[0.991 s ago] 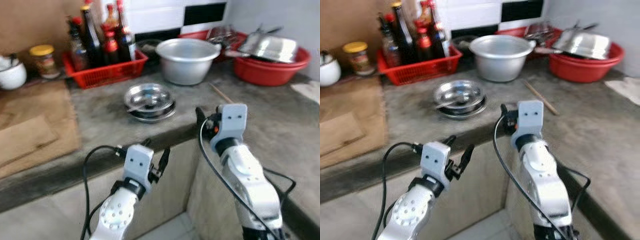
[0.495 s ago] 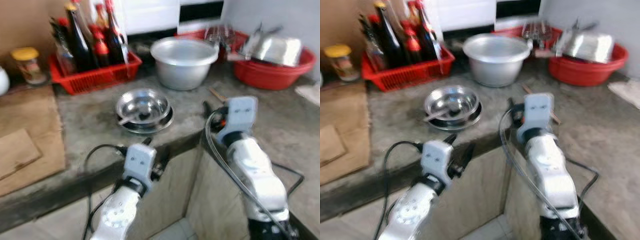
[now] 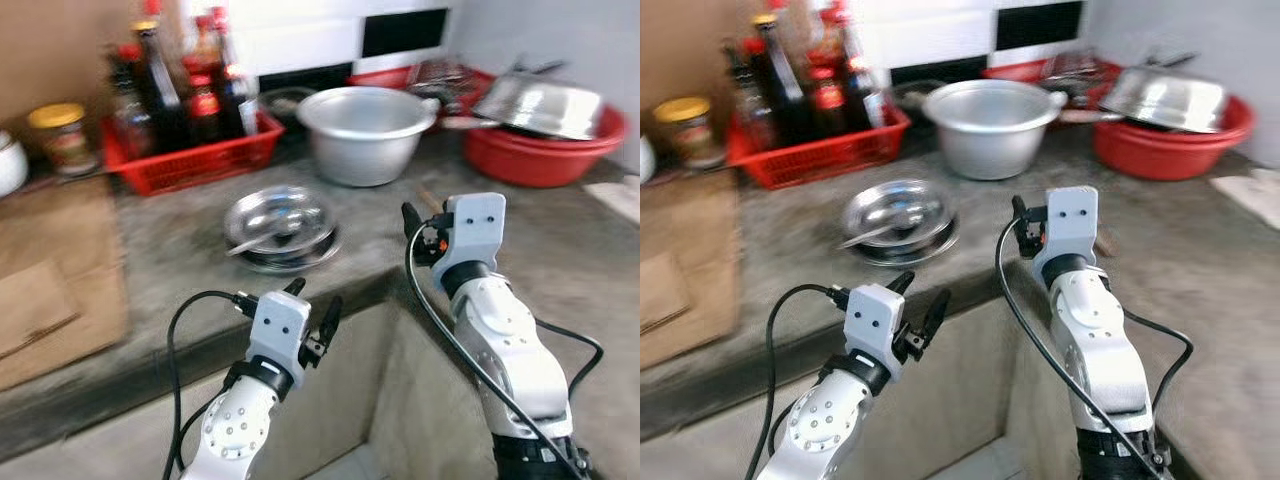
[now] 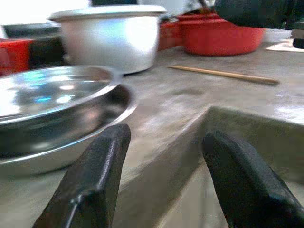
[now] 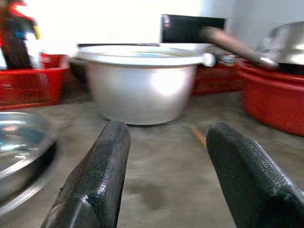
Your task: Kitchen organization
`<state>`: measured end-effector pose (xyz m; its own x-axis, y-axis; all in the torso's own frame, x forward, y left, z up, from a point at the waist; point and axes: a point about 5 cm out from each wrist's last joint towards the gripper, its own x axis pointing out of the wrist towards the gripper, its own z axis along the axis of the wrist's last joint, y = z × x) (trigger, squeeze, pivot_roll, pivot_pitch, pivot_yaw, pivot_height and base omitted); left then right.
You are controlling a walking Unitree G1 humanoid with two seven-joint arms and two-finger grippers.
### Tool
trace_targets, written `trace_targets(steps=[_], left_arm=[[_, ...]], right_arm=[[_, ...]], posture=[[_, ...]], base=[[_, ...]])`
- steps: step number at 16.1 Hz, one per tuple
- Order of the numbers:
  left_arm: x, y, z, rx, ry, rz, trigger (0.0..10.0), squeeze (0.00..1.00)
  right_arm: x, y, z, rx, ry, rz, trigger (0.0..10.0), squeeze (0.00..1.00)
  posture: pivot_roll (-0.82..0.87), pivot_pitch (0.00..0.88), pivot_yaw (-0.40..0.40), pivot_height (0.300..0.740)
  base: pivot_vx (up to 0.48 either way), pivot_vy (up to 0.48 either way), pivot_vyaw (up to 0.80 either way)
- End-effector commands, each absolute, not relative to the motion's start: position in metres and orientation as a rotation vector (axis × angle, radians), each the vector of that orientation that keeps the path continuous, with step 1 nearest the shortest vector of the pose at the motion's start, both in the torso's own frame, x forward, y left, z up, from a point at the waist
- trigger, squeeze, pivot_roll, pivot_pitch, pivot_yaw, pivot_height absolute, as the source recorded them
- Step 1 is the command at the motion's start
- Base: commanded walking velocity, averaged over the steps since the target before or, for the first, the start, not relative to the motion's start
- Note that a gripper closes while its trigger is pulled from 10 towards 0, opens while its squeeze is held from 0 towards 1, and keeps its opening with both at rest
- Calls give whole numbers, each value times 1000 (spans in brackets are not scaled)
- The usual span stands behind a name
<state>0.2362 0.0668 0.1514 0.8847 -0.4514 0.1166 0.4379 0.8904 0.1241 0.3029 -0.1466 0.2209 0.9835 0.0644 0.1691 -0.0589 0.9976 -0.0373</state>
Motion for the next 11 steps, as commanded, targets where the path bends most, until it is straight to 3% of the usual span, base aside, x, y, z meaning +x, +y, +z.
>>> trace_targets(steps=[1, 11], left_arm=[[236, 67, 152, 94, -140, -457, 10000, 0], [236, 67, 153, 84, -155, -458, 10000, 0]], right_arm=[[305, -146, 223, -23, -175, 68, 10000, 0], [306, -155, 223, -35, -178, 68, 10000, 0]], posture=[[191, 91, -21, 740], [185, 73, -19, 740]], base=[[0, 0, 0], [0, 0, 0]])
